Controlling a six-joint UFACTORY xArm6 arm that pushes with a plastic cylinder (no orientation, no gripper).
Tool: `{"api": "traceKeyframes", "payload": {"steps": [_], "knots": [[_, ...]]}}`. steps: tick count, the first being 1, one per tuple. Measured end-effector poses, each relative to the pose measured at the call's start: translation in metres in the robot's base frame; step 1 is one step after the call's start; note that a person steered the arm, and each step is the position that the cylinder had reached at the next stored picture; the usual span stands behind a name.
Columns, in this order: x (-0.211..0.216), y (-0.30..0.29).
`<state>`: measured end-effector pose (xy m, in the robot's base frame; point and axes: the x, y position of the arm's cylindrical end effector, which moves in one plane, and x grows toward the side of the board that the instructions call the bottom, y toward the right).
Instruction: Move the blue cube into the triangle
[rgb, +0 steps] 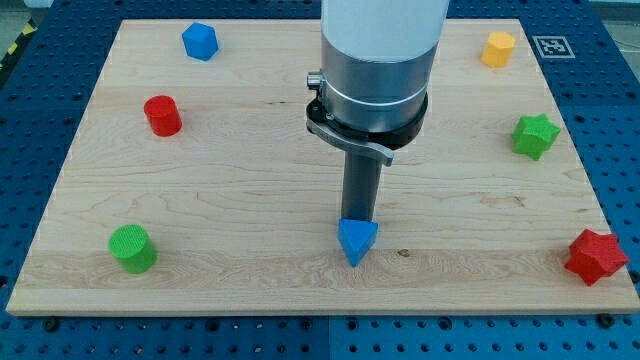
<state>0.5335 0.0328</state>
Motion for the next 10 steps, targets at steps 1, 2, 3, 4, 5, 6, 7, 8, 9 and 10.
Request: {"api": "traceKeyframes", "payload": {"steps": [1, 2, 3, 4, 5, 6, 7, 8, 9, 10], "knots": [[0.0, 0.0], [-0.016, -0.006], [-0.043, -0.018], [-0.059, -0.044], [-0.107, -0.082], [-0.145, -0.107], [-0.158, -0.105], [-0.178, -0.14], [-0.195, -0.212], [-0.209, -0.279]]}}
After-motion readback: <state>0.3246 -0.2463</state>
